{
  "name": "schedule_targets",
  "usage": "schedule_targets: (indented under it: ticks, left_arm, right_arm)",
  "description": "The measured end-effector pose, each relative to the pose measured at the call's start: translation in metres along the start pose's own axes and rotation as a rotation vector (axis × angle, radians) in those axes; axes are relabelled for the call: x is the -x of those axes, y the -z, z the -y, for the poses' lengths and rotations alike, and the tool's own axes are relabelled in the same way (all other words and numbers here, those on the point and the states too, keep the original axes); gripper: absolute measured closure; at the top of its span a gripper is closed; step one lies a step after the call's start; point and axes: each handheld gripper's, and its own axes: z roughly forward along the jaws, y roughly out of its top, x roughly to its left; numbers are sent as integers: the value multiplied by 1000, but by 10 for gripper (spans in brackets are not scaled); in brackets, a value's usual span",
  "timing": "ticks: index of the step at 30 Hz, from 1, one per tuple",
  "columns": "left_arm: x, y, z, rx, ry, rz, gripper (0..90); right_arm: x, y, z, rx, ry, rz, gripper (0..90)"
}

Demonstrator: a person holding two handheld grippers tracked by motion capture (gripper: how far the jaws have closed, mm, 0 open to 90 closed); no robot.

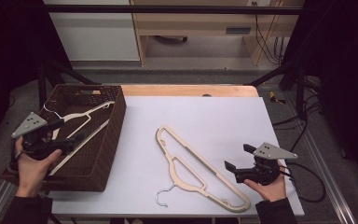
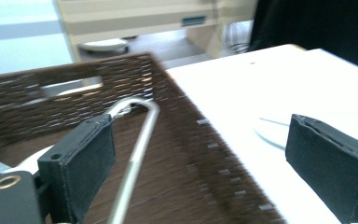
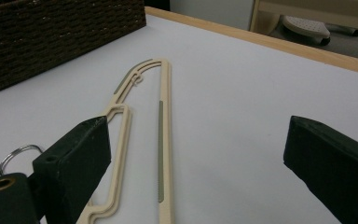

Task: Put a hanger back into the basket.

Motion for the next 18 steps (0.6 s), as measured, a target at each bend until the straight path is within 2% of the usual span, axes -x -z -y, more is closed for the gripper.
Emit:
schedule_targets:
  ticks: [2, 3, 5, 6, 7, 8, 9, 10, 12, 13, 14, 18]
  left_arm:
    - [14, -3, 1, 12, -15, 34, 74]
    - [14, -3, 1, 12, -15, 34, 73]
    - [33, -9, 4, 28, -29, 78, 71]
    - [33, -9, 4, 28, -29, 78, 68]
    - [45, -14, 6, 24, -38, 106, 68]
    - [51, -16, 7, 17, -48, 113, 67]
    - [51, -16, 7, 17, -48, 113, 65]
    - [62, -21, 11, 14, -58, 136, 65]
    - [66, -22, 12, 15, -57, 147, 65]
    - [74, -25, 16, 13, -59, 168, 65]
    - [74, -25, 16, 13, -59, 168, 65]
    - [90, -33, 25, -3, -65, 182, 65]
  right_arm:
    - [0, 0, 0, -1, 0, -4, 74]
    - [0, 0, 0, -1, 0, -4, 74]
    - [0, 1, 0, -8, 5, -7, 76]
    - [-1, 0, 0, -7, 2, -4, 78]
    - [-1, 1, 1, -10, 4, -3, 79]
    - [-1, 1, 1, -11, 6, -5, 81]
    - [-1, 1, 1, -11, 6, -5, 81]
    - [-1, 1, 2, -16, 15, -6, 81]
    - [-2, 1, 2, -17, 12, -4, 82]
    - [-3, 1, 3, -20, 14, -7, 82]
    - [-3, 1, 3, -22, 15, -8, 82]
    - [-5, 0, 4, -27, 22, -19, 82]
